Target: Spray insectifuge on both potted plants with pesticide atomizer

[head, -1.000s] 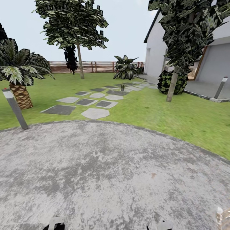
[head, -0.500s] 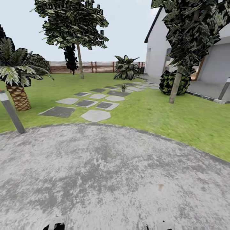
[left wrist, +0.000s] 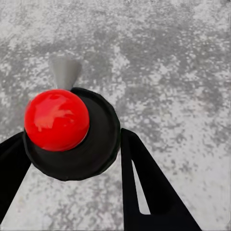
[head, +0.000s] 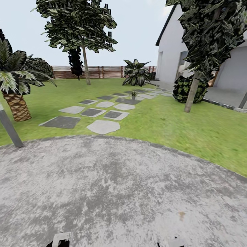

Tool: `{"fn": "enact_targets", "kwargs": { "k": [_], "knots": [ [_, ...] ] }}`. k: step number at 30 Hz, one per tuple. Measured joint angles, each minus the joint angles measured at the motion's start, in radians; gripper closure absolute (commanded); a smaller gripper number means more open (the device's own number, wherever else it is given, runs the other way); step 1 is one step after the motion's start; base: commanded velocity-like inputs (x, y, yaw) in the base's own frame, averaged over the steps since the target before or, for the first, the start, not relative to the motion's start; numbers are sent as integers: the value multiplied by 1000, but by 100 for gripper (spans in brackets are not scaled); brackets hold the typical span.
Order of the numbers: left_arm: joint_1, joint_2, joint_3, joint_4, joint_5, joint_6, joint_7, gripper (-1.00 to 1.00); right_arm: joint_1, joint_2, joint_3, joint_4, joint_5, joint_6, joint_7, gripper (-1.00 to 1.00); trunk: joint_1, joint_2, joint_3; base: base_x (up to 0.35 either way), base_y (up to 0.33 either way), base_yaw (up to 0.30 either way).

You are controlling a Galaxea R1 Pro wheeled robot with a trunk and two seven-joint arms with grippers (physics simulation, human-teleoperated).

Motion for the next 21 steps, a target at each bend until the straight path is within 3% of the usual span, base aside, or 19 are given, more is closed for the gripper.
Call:
{"fn": "enact_targets", "kwargs": {
  "k": [21],
  "knots": [
    [0, -3, 0, 0, -1, 0, -1, 100, 0, 0, 0, 0, 0, 0, 0, -100, 0, 0, 0, 341, 93, 0]
  ]
}}
